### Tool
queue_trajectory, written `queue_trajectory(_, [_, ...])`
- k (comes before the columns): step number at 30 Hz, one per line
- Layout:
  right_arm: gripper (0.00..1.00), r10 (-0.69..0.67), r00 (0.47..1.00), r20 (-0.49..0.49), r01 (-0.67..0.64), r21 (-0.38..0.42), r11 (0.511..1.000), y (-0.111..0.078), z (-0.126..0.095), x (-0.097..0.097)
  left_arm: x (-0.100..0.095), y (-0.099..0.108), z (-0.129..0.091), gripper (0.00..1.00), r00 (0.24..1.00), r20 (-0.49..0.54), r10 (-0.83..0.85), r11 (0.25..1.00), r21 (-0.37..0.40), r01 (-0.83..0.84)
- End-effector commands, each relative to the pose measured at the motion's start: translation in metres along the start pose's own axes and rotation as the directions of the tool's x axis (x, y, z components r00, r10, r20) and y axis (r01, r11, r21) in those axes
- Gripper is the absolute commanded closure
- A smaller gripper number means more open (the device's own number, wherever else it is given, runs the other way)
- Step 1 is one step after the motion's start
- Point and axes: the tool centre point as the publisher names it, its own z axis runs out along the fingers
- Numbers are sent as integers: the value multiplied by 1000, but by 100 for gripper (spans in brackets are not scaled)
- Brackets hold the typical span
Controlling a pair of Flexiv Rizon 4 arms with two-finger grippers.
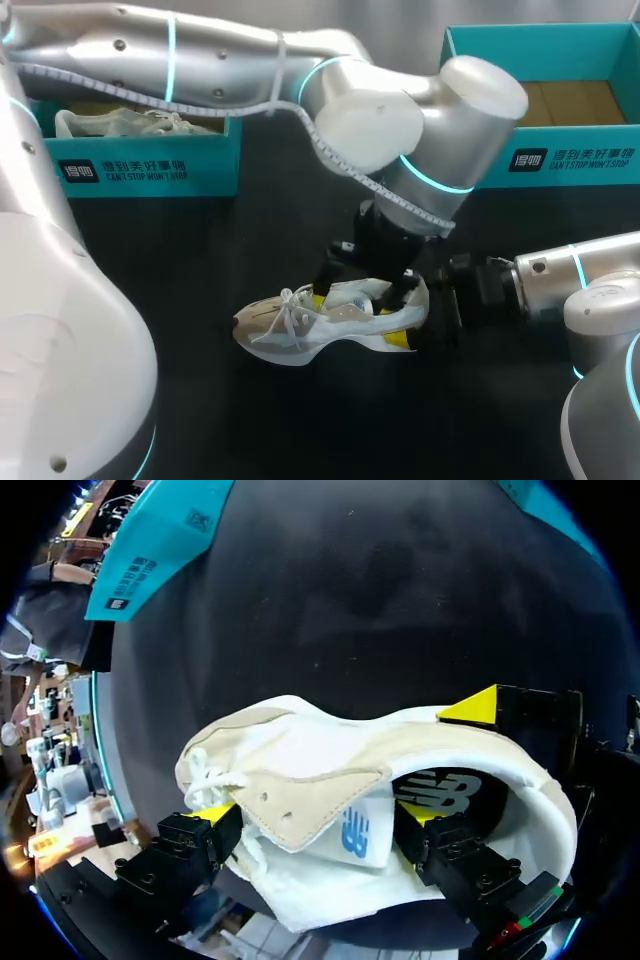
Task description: Take the shoe out of the shoebox, open the shoe tongue, remove and reinsert the insole, then place the shoe into the shoebox
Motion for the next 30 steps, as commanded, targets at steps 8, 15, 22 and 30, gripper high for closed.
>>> queue_trajectory(8, [100, 1, 1000, 1, -1, 4, 1000, -1, 0, -1, -10, 8, -1, 0, 978, 148, -148, 989, 3, 149])
queue_trajectory(15, [100, 1, 1000, 1, -1, 4, 1000, -1, 0, -1, -17, 12, 0, 0, 975, 143, -169, 985, -10, 173])
queue_trajectory(22, [100, 1, 1000, 1, -1, 4, 1000, -1, 0, -1, -29, 16, -1, 1, 972, 124, -198, 979, -20, 202])
queue_trajectory(30, [100, 1, 1000, 1, -1, 4, 1000, -1, 0, -1, -37, 19, -3, 3, 970, 90, -225, 973, -37, 229])
